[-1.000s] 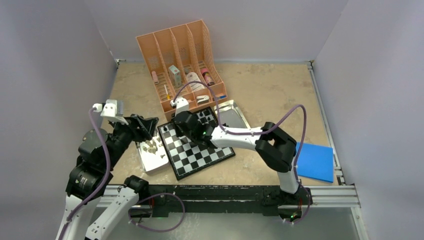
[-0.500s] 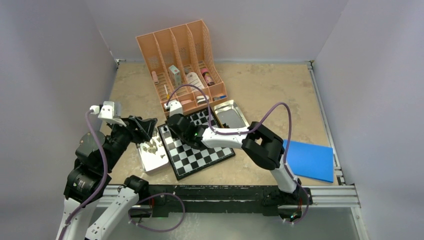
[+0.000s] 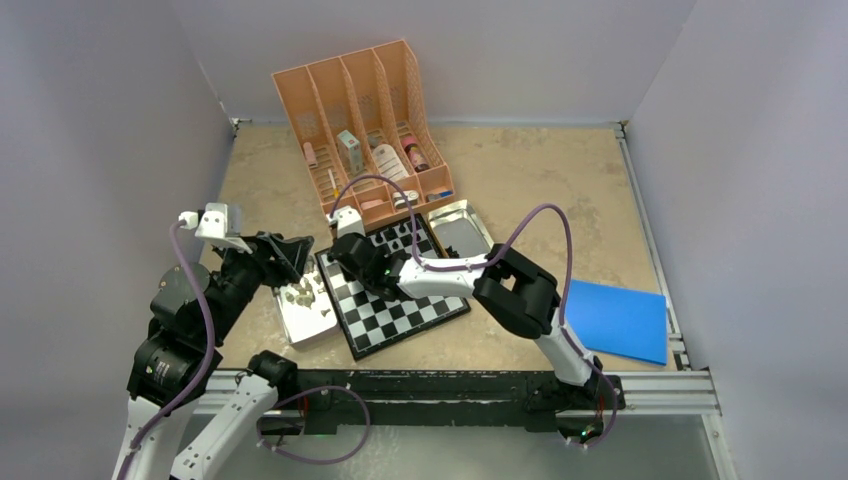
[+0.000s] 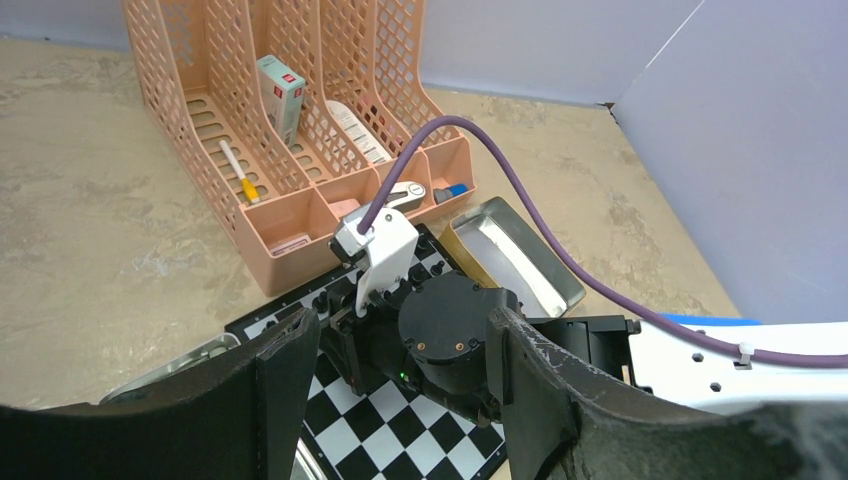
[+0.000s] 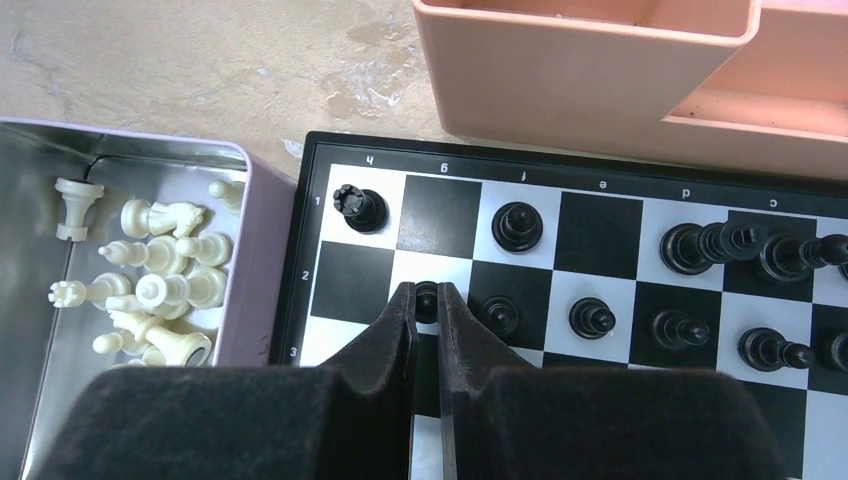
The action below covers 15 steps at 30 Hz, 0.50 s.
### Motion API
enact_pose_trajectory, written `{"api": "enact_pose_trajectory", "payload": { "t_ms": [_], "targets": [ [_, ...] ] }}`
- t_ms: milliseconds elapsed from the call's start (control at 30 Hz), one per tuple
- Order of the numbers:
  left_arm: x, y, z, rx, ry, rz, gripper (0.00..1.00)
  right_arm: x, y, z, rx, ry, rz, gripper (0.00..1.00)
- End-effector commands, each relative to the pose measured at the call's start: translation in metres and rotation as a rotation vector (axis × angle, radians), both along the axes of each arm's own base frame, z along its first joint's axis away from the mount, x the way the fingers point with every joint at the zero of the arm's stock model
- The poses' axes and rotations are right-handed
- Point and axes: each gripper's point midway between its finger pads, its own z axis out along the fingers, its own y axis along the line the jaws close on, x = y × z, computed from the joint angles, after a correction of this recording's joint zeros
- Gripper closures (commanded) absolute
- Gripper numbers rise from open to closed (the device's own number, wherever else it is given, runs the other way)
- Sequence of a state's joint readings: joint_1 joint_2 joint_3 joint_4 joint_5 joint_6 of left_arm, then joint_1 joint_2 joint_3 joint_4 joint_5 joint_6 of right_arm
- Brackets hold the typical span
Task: Set up the chess pieces on the board
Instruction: Place the chess piece on the chessboard.
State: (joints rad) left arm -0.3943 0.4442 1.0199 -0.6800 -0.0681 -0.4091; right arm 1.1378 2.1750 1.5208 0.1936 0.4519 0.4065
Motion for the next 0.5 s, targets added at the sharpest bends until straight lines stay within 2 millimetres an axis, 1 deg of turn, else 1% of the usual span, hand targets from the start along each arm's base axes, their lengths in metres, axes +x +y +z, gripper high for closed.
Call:
{"api": "enact_pose_trajectory", "payload": {
  "t_ms": [0, 300, 467],
  "targets": [
    [-0.003, 0.003, 0.015, -0.016, -0.043, 0.007, 0.39, 0.003, 0.008, 0.021, 0.029, -0.039, -0.008, 0.93],
    [-0.002, 0.002, 0.013, -0.016, -0.039, 0.006, 0.39, 0.004, 0.01, 0.014, 0.018, -0.035, -0.008, 0.92],
    [-0.001, 0.001, 0.012, -0.015, -0.033, 0.006, 0.38, 0.005, 0.01, 0.006, 0.005, -0.031, -0.012, 0.91]
  ]
}}
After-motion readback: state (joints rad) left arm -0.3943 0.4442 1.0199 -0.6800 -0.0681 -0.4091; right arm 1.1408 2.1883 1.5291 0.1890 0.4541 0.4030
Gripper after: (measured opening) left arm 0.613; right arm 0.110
